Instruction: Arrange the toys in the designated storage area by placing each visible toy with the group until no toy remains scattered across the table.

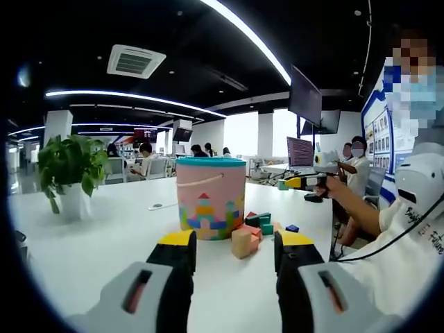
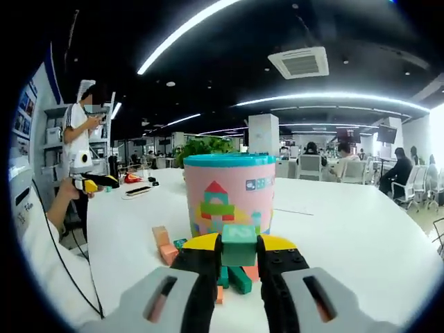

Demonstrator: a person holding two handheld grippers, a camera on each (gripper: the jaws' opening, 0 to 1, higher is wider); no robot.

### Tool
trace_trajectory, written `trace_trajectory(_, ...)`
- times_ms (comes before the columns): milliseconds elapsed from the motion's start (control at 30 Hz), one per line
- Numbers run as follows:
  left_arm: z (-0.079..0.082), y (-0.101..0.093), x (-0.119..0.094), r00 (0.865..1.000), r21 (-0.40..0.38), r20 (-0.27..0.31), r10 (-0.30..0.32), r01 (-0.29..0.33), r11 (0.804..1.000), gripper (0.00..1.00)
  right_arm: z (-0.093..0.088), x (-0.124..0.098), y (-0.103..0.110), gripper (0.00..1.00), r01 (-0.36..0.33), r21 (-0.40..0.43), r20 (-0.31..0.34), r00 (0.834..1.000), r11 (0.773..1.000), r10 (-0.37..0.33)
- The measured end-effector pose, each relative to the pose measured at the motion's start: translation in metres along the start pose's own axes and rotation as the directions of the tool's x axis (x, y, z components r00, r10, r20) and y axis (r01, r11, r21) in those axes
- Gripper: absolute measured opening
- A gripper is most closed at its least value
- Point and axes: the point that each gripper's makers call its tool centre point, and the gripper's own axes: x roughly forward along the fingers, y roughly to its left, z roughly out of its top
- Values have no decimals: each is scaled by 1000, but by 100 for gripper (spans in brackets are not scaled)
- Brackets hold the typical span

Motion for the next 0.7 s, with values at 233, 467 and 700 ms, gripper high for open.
trace_trajectory(233,-1,-1,0,1000,-3,-2,-2,2,1000,46,15,0,20,20,-141,-26,-4,990,990,141)
trace_trajectory(467,-3,0,0,1000,-7,-5,-1,1,1000,46,38,3,29,20,-201,-30,44,978,979,202)
trace_trajectory(700,-1,0,0,1000,-7,1,-1,1,1000,46,73,15,37,20,-203,-98,77,974,974,211)
